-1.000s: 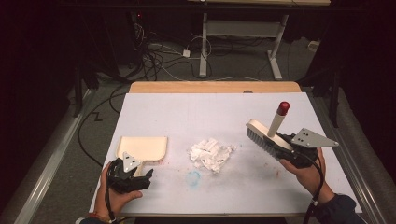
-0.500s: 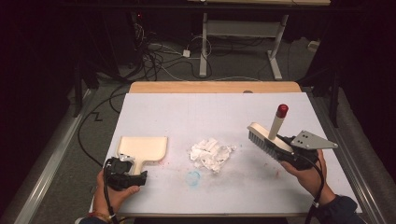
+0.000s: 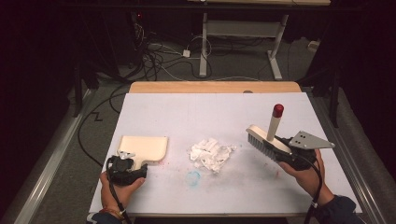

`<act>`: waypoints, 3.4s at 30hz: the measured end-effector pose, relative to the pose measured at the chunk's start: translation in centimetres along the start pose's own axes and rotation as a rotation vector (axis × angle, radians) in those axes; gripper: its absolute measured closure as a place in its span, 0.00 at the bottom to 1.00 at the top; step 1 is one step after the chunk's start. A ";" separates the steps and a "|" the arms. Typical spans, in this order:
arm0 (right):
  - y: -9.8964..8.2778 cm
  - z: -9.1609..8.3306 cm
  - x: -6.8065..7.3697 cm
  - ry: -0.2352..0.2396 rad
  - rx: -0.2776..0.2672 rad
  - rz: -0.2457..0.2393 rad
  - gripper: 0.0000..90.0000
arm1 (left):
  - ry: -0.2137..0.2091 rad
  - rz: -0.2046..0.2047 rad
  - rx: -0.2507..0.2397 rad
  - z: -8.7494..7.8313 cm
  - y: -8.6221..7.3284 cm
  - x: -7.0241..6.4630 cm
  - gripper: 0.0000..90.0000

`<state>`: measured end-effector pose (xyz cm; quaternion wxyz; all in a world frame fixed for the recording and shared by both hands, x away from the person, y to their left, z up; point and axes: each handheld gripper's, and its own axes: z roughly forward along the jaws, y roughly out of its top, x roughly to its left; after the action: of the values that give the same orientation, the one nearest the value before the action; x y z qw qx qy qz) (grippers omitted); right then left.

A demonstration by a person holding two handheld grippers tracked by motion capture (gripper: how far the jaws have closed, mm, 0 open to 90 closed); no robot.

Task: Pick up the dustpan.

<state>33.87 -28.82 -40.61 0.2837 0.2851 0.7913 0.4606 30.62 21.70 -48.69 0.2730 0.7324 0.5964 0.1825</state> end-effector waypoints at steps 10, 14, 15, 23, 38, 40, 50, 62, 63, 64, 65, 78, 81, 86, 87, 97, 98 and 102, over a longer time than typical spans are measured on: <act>-0.2 0.1 -0.3 -0.013 0.004 0.011 0.75 | -0.050 0.041 -0.028 0.0 -0.1 1.2 0.69; -0.4 0.1 -0.5 -0.013 -0.003 0.018 0.75 | -0.054 0.072 -0.018 -0.1 0.1 1.3 0.70; -0.4 0.2 -0.6 -0.007 -0.005 0.021 0.75 | -0.057 0.077 -0.018 -0.1 0.2 1.4 0.70; -0.5 0.2 -0.7 -0.006 -0.008 0.025 0.75 | -0.046 0.175 0.014 -1.1 0.6 1.2 0.70; -0.5 0.1 -0.8 -0.012 -0.010 0.019 0.75 | -0.141 0.423 0.062 -3.9 0.7 -0.3 0.70; -0.6 0.1 -0.8 -0.012 -0.009 0.025 0.75 | -0.154 0.449 0.071 -4.2 0.7 -0.7 0.70; -0.7 0.9 -0.8 -0.022 -0.033 0.044 0.75 | -0.255 0.484 0.088 -4.8 0.9 -1.9 0.70; -1.8 2.7 -0.8 -0.032 0.006 0.054 0.75 | -0.314 0.535 0.113 -4.7 0.7 -3.0 0.70; -1.9 2.8 -0.9 -0.034 0.010 0.056 0.75 | -0.317 0.540 0.112 -4.7 0.7 -3.1 0.70; -2.0 2.9 -0.9 -0.034 0.015 0.063 0.75 | -0.318 0.544 0.114 -4.7 0.7 -3.2 0.70; -2.1 2.9 -1.0 -0.031 0.014 0.065 0.75 | -0.320 0.550 0.116 -4.7 0.7 -3.4 0.70; -2.7 2.3 -1.9 -0.028 0.076 0.122 0.75 | -0.318 0.562 0.121 -4.4 0.5 -3.7 0.70; -2.7 2.2 -2.1 -0.024 0.092 0.133 0.75 | -0.316 0.561 0.121 -4.4 0.5 -3.8 0.70; -2.5 2.0 -2.5 -0.001 0.126 0.142 0.75 | -0.318 0.563 0.120 -4.3 0.5 -3.8 0.70; -2.5 2.0 -2.6 0.004 0.131 0.141 0.75 | -0.318 0.563 0.120 -4.2 0.5 -3.9 0.70; -1.9 2.0 -3.1 0.038 0.208 0.151 0.75 | -0.315 0.568 0.123 -4.1 0.4 -4.0 0.70; -1.9 2.1 -3.1 0.039 0.208 0.144 0.75 | -0.313 0.572 0.127 -4.0 0.4 -4.1 0.70; -1.5 2.5 -2.7 0.027 0.202 0.111 0.75 | -0.313 0.573 0.128 -3.9 0.5 -4.2 0.70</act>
<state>37.18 -30.00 -42.51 0.2170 0.3493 0.8204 0.3974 27.73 18.26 -45.08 0.2524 0.9052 0.3271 0.0995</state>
